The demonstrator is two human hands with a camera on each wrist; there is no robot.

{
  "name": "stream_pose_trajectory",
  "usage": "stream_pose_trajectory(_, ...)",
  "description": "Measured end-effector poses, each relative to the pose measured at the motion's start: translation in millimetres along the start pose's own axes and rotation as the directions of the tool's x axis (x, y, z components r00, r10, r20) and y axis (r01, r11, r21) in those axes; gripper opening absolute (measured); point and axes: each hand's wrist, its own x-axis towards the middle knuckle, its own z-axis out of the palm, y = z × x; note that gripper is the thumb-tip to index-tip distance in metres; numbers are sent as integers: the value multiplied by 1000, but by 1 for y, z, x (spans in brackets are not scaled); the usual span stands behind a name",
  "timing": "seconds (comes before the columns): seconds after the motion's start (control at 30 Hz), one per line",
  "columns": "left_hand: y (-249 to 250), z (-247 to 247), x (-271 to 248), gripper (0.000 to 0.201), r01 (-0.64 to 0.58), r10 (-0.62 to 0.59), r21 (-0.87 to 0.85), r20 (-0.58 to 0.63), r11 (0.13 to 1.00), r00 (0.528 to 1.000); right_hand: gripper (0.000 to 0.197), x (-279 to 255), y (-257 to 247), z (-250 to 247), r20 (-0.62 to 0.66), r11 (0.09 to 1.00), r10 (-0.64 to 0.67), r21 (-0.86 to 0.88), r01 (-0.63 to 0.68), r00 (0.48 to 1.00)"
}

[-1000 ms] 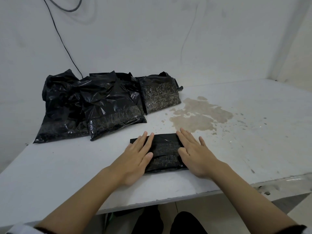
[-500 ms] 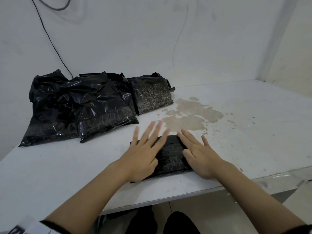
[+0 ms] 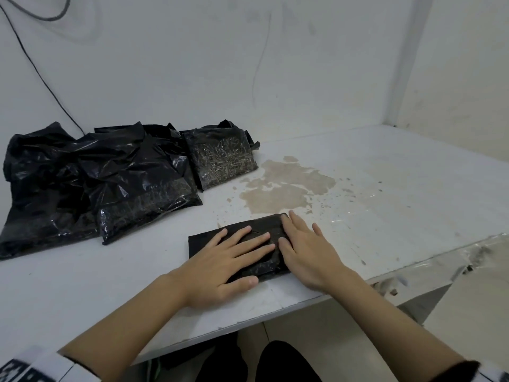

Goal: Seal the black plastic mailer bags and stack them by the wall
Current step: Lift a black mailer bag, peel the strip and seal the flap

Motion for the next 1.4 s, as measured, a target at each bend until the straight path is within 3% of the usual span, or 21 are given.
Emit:
stream_pose_trajectory(0.03, 0, 0, 0, 59, 9, -9, 3, 7, 1000, 1000, 45, -9, 1, 4, -192, 994, 7, 108, 14, 981)
stream_pose_trajectory(0.1, 0, 0, 1, 55, 28, -28, 7, 11, 1000, 1000, 19, -37, -3, 10, -554, 912, 107, 386, 140, 825)
stream_pose_trajectory(0.13, 0, 0, 1, 54, 31, -31, 6, 8, 1000, 999, 13, -53, -4, 13, -630, 832, 229, 523, 187, 742)
stream_pose_trajectory(0.17, 1, 1, 1, 54, 30, -30, 0, 4, 1000, 1000, 13, -67, -5, 15, -622, 724, 374, 659, 203, 688)
stream_pose_trajectory(0.23, 0, 1, 1, 54, 20, -20, -5, -5, 1000, 1000, 17, -87, -3, 20, -438, 420, 661, 889, 183, 609)
stream_pose_trajectory(0.3, -1, 2, 1, 56, 17, -17, -2, -10, 1000, 1000, 18, -92, 7, 23, -114, 81, 837, 993, 86, 535)
stream_pose_trajectory(0.37, -1, 3, 1, 55, 19, -19, 5, -7, 1000, 1000, 8, -89, 19, 21, 146, -194, 839, 980, 37, 525)
stream_pose_trajectory(0.43, -1, 3, 1, 55, 25, -25, 12, 0, 1000, 1000, 12, -82, 27, 13, 250, -368, 775, 925, 93, 581)
stream_pose_trajectory(0.5, -1, 3, 0, 55, 29, -29, 16, 5, 999, 1000, 22, -78, 32, 4, 267, -427, 756, 893, 142, 597)
stream_pose_trajectory(0.63, -1, 2, 1, 56, 29, -30, 23, 9, 999, 1000, 9, -80, 36, -8, 342, -553, 708, 812, 185, 618)
stream_pose_trajectory(0.7, -1, 2, 1, 56, 28, -28, 14, 5, 1000, 1000, 12, -85, 32, -8, 392, -606, 688, 773, 187, 611)
stream_pose_trajectory(0.87, -1, 2, 1, 55, 31, -31, 14, 2, 999, 1000, 42, -94, 31, 1, 498, -663, 626, 745, 73, 600)
stream_pose_trajectory(0.97, -1, 2, 1, 57, 27, -27, 5, -2, 1000, 1000, 43, -97, 35, 7, 511, -698, 597, 711, 87, 619)
stream_pose_trajectory(1.13, 0, 2, 1, 60, 24, -24, -1, -3, 1000, 1000, 9, -105, 34, 8, 457, -654, 613, 751, 90, 645)
stream_pose_trajectory(1.4, 0, 2, 0, 59, 30, -30, 5, 2, 1000, 1000, 9, -111, 23, -9, 323, -495, 707, 862, 114, 629)
